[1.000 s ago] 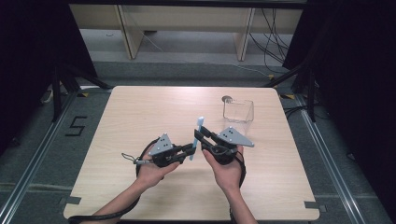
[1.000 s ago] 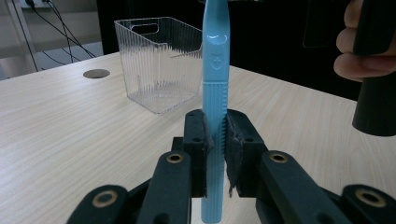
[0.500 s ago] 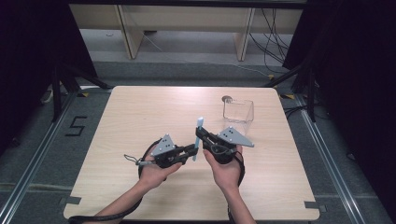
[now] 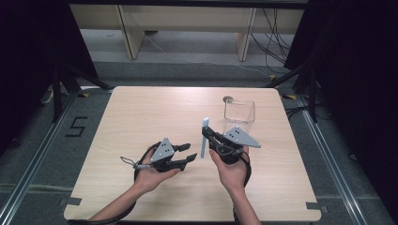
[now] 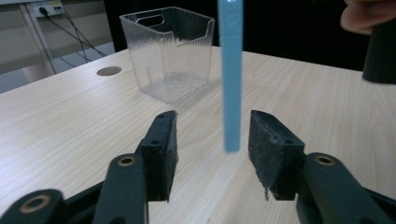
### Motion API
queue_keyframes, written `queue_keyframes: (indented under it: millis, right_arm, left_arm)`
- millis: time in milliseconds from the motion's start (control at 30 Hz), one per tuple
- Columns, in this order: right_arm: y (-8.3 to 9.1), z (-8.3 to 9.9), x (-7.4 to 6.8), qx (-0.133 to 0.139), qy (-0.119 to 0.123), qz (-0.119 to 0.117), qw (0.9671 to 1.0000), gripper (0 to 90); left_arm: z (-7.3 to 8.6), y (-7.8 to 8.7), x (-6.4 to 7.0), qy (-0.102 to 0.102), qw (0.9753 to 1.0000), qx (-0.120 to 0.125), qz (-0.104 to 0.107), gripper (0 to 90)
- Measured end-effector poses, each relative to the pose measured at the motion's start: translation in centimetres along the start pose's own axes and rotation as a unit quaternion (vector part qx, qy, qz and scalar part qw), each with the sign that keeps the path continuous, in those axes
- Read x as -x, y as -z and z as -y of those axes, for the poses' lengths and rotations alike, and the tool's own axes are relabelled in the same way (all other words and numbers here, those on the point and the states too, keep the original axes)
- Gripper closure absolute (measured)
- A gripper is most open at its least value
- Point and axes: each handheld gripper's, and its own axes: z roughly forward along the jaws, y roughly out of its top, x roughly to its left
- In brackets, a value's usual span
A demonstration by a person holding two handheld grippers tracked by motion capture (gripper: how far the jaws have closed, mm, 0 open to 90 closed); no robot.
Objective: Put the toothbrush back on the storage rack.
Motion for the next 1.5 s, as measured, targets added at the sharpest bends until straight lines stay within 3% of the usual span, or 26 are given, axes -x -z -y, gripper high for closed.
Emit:
queue_keyframes:
  millis: [300, 500, 533, 667, 967, 1500]
  right_arm:
    - [1.5, -0.3, 1.2, -0.001, 0.001, 0.016, 0.9999, 86.2]
    - [2.1, -0.4, 1.6, 0.000, 0.000, 0.025, 0.9997, 86.1]
    - [2.2, -0.5, 1.8, 0.006, 0.011, 0.030, 0.9995, 86.1]
    - [2.7, -0.5, 2.0, 0.001, -0.001, 0.036, 0.9993, 86.1]
    - [3.1, -0.6, 2.6, 0.009, 0.007, 0.047, 0.9989, 86.1]
    - [3.5, -1.2, 3.6, 0.012, 0.007, 0.065, 0.9978, 86.0]
  left_arm:
    - [1.4, 2.7, -1.5, 0.021, 0.9993, -0.011, -0.030, 40.4]
    - [2.5, 4.5, -2.3, 0.041, 0.9977, -0.002, -0.054, 38.9]
    - [2.8, 4.7, -2.4, 0.044, 0.9975, 0.001, -0.054, 38.8]
    - [3.8, 5.8, -2.8, 0.050, 0.9961, 0.001, -0.072, 38.5]
    - [4.9, 6.4, -3.1, 0.057, 0.9937, 0.025, -0.093, 38.6]
    - [5.6, 6.6, -3.3, 0.057, 0.9916, 0.022, -0.114, 38.4]
